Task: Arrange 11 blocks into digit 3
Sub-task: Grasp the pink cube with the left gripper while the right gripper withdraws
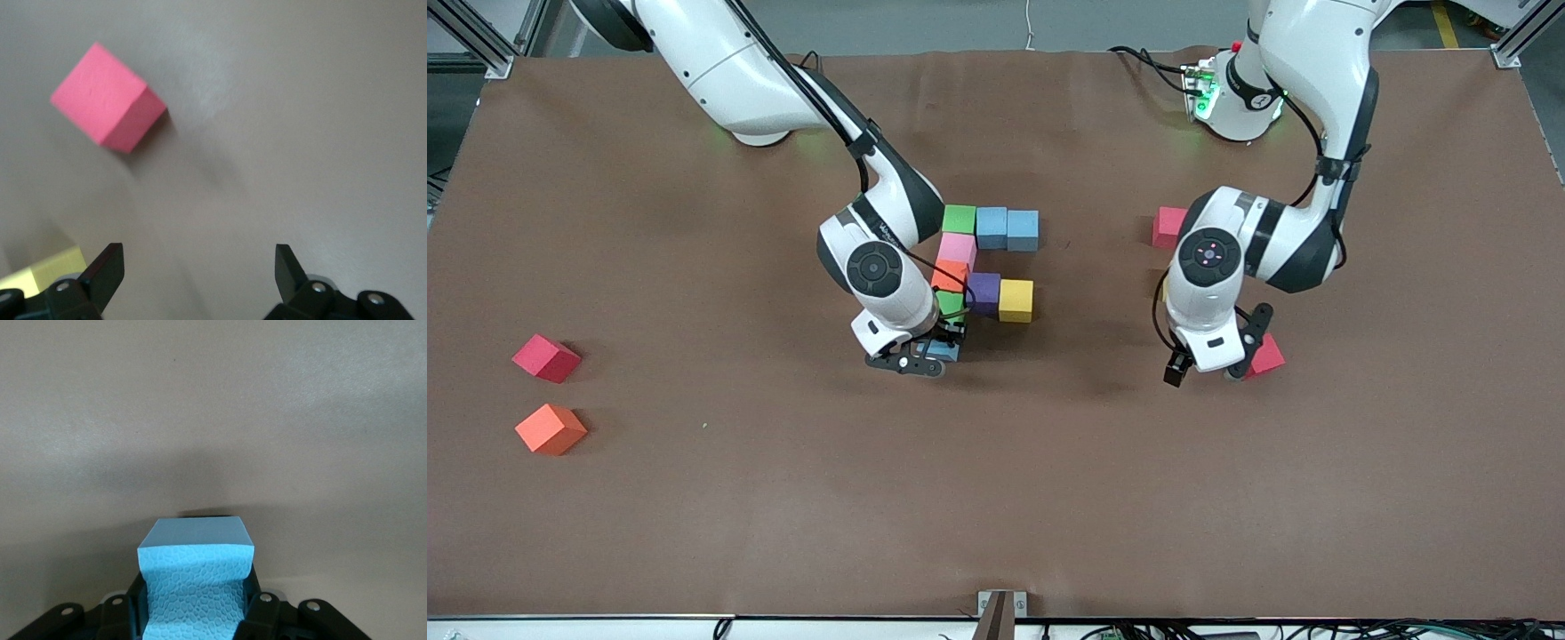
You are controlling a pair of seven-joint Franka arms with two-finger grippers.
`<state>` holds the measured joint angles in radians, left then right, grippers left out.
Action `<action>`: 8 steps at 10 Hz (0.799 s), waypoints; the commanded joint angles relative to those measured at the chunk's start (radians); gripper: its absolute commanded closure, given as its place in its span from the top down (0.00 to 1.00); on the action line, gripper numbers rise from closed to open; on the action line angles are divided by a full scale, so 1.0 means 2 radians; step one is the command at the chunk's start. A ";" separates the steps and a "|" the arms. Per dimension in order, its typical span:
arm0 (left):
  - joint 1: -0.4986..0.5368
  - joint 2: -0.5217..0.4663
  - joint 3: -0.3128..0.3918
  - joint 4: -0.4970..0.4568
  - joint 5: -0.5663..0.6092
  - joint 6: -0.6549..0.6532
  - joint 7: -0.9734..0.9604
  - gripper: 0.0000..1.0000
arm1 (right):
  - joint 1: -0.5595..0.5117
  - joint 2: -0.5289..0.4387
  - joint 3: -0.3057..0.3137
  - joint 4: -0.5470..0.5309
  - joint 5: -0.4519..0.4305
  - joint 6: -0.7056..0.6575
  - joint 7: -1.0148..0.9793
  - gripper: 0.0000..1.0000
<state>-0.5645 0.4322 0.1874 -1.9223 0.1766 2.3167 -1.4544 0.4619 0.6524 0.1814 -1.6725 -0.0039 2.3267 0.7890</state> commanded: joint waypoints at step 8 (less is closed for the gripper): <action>0.284 -0.023 -0.156 -0.090 0.004 0.119 0.350 1.00 | 0.008 0.007 -0.006 0.000 -0.020 0.009 0.016 0.34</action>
<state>-0.0260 0.4233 -0.0920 -2.0615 0.1765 2.5467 -0.7893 0.4690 0.6644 0.1728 -1.6722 -0.0239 2.3331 0.7954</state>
